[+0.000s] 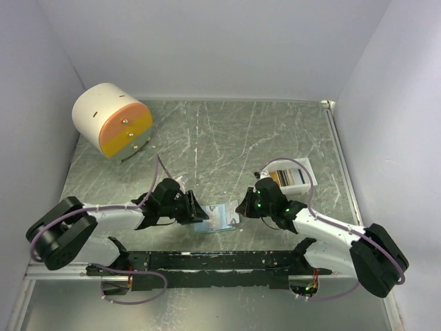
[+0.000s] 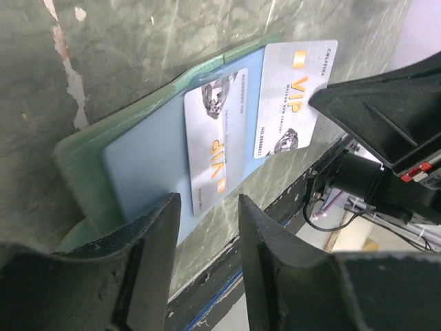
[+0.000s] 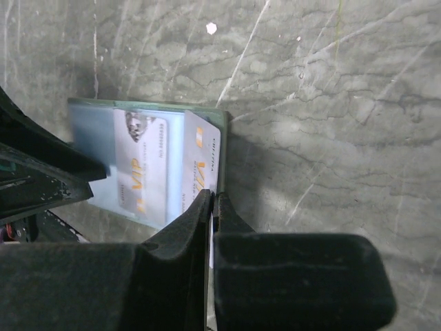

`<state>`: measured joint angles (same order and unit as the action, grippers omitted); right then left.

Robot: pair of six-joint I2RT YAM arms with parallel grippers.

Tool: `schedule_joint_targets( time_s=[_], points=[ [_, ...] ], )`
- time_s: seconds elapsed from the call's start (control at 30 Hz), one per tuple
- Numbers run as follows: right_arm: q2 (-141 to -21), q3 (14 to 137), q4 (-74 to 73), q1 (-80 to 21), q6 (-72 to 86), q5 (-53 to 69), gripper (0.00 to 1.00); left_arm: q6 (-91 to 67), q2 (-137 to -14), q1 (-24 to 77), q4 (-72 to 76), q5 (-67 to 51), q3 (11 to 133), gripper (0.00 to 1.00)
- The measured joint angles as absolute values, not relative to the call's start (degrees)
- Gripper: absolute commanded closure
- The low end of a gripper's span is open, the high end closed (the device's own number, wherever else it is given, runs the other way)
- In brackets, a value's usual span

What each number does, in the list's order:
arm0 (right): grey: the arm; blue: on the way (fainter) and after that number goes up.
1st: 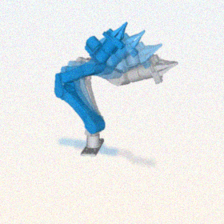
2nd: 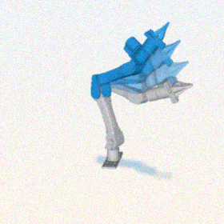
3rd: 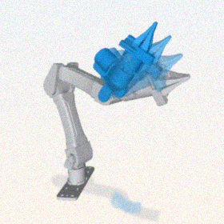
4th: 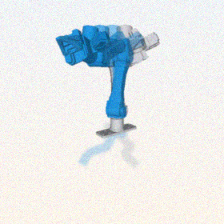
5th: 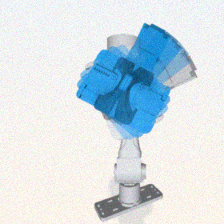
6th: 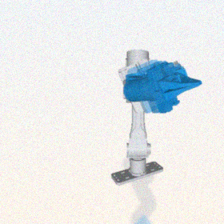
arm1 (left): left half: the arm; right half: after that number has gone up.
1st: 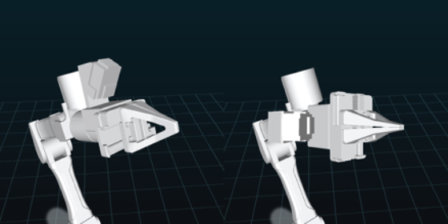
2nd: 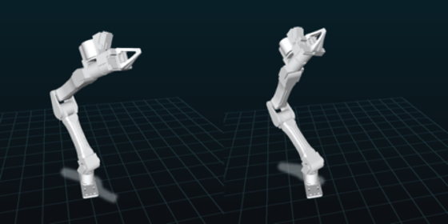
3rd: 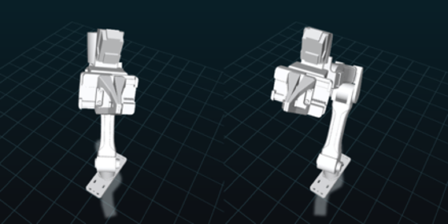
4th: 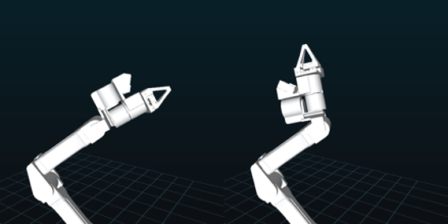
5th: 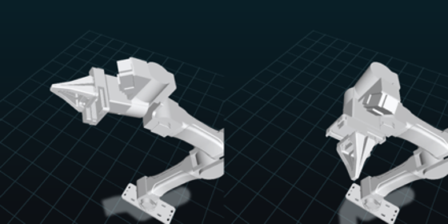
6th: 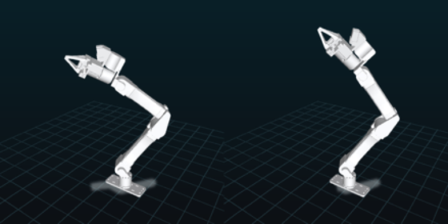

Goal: Put the credit cards into the card holder
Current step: Insert the credit card into the card holder.

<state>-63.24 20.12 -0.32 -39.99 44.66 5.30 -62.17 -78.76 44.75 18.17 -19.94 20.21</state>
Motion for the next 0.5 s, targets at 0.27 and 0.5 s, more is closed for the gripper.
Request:
schedule_joint_targets(
  time_s=[0.27, 0.5],
  points=[
    [-56.38, 23.49, -9.54, -40.14, 43.2, 2.11, 1.0, -60.05, -71.9, 44.75, 8.93, -14.85, 22.13, 0.45],
    [-54.13, 25.56, -15.03, -40.14, 42.48, 0.27, 1.0, -59.48, -73.73, 44.75, 8.73, -15.35, 22.83, 0.44]
  ],
)
